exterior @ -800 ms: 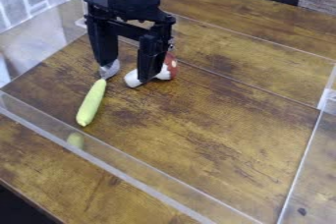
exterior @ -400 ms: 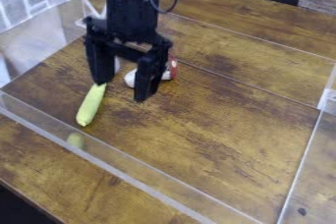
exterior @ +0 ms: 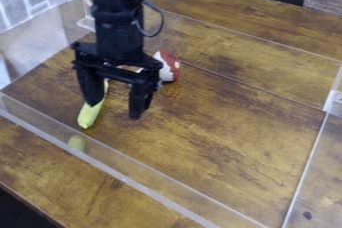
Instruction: Move the green spoon to the right
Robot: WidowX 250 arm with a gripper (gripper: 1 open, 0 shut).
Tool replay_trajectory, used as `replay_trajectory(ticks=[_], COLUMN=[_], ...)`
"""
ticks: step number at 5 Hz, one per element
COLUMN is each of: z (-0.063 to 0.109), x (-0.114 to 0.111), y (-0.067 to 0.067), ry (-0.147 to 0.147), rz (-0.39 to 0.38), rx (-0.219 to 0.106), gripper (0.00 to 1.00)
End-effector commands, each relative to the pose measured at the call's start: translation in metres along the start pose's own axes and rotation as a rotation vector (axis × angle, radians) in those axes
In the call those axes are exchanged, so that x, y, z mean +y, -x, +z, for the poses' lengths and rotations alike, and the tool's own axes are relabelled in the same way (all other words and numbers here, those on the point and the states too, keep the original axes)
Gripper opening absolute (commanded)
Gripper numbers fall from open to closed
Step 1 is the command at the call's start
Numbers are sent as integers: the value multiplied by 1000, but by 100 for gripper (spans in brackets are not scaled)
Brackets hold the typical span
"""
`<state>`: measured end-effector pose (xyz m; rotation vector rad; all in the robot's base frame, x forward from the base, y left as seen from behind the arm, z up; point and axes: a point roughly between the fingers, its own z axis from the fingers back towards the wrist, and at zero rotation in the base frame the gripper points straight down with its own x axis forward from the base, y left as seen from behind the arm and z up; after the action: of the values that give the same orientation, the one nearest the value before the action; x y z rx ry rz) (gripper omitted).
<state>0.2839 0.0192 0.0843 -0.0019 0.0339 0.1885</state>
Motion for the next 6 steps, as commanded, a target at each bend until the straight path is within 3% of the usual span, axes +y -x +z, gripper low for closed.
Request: replay_trajectory(ticks=[1,2,4,5,6], z=[9,-6,-12,-38,-45], x=[26,47,59,59,57], y=[-16,-29,-25,-32,-36], ry=[11,29,57,67,80], rz=[110,177,256,197,155], rx=[-100,-120,-139,-142,-143], gripper=[100,100,100,100,100])
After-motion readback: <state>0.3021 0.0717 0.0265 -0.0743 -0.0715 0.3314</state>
